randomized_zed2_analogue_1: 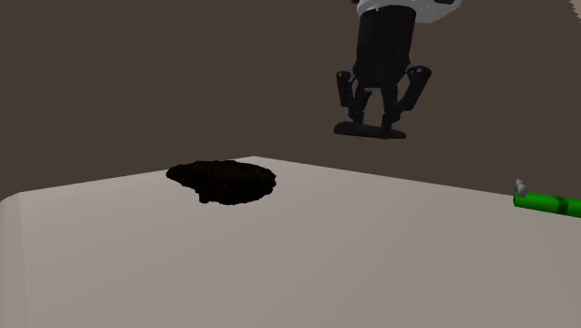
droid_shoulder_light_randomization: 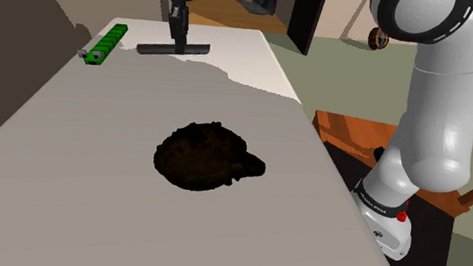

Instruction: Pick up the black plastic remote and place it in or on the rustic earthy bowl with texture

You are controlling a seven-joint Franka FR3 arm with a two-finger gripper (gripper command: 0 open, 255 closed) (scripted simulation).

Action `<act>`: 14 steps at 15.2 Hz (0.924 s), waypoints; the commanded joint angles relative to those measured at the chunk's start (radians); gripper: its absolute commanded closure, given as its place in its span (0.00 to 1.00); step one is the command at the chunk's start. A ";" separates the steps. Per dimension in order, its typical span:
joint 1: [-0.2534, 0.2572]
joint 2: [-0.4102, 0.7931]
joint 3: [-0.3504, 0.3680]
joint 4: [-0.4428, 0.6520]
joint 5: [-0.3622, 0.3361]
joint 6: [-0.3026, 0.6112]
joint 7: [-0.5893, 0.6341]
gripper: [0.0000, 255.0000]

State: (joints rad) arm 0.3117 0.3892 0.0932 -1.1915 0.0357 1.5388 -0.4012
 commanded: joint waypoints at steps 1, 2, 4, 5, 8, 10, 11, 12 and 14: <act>-0.001 0.012 -0.001 0.043 -0.001 -0.032 0.000 1.00; 0.007 -0.031 0.004 -0.023 0.002 -0.008 0.012 1.00; 0.023 -0.108 0.014 -0.137 0.007 0.032 0.038 1.00; 0.031 -0.143 0.020 -0.188 0.010 0.049 0.052 1.00; 0.055 -0.238 0.039 -0.322 0.019 0.091 0.094 1.00; 0.071 -0.295 0.053 -0.399 0.026 0.114 0.124 1.00; 0.079 -0.321 0.061 -0.434 0.030 0.123 0.139 1.00; 0.088 -0.347 0.069 -0.467 0.035 0.132 0.154 1.00; 0.105 -0.396 0.086 -0.529 0.044 0.148 0.186 1.00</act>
State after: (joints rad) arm 0.4079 0.0188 0.1706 -1.6846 0.0747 1.6753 -0.2317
